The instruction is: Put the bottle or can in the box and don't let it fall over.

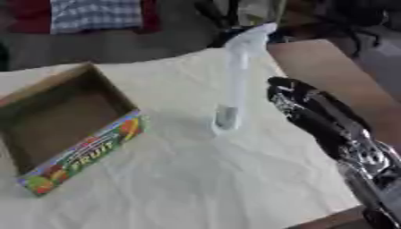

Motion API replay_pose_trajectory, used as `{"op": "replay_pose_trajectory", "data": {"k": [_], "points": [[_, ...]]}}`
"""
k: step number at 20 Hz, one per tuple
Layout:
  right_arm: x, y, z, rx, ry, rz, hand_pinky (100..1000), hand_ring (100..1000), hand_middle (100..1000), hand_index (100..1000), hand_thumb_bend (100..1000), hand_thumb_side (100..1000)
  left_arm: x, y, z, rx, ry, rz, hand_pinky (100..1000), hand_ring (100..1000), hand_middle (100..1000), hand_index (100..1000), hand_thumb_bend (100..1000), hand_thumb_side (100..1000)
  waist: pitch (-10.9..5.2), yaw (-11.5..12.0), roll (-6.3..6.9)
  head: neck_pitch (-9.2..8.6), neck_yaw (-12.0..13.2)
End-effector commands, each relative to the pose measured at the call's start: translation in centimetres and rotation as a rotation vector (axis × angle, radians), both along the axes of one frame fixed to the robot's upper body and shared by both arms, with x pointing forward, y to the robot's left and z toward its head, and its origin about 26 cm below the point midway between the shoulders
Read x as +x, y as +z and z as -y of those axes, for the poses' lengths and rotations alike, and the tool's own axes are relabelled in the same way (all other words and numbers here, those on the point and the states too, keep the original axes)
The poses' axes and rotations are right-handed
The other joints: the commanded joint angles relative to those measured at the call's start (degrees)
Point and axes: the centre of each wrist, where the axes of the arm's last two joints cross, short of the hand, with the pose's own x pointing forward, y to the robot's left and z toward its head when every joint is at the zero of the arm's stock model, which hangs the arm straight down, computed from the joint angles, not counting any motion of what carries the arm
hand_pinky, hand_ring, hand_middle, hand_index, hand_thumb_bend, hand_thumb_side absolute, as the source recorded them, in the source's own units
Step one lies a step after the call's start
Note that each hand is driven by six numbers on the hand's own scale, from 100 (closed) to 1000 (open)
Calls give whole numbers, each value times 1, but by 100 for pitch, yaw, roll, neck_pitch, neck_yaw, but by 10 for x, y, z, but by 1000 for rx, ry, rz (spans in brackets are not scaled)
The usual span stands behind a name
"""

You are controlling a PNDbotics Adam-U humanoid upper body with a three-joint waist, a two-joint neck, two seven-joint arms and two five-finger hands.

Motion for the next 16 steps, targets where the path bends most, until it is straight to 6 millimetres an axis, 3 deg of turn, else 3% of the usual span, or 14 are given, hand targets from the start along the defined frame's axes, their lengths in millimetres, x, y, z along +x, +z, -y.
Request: {"op": "replay_pose_trajectory", "data": {"k": [1, 4, 10, 16], "points": [[-2, 11, 0, -13, 4, 38, 1000, 1000, 1000, 890, 100, 541, -1, 10, 1, 20, -12, 32, 1000, 994, 847, 742, 475, 471, -43, 10, 14, -35, -19], [-1, 14, 0, -21, 7, 48, 998, 1000, 1000, 885, 100, 453, -1, 11, 2, 20, -14, 34, 1000, 995, 848, 742, 474, 472, -12, 12, 22, -23, -28], [0, 21, 0, -32, 3, 77, 992, 1000, 1000, 878, 100, 440, 0, 11, 2, 18, -14, 40, 1000, 995, 848, 742, 472, 474, 69, 41, 63, 26, -38], [0, 22, 2, -34, 0, 89, 996, 1000, 1000, 879, 100, 433, 0, 12, 2, 14, -15, 44, 1000, 996, 849, 741, 471, 475, 143, 57, 112, 248, 100]]}}
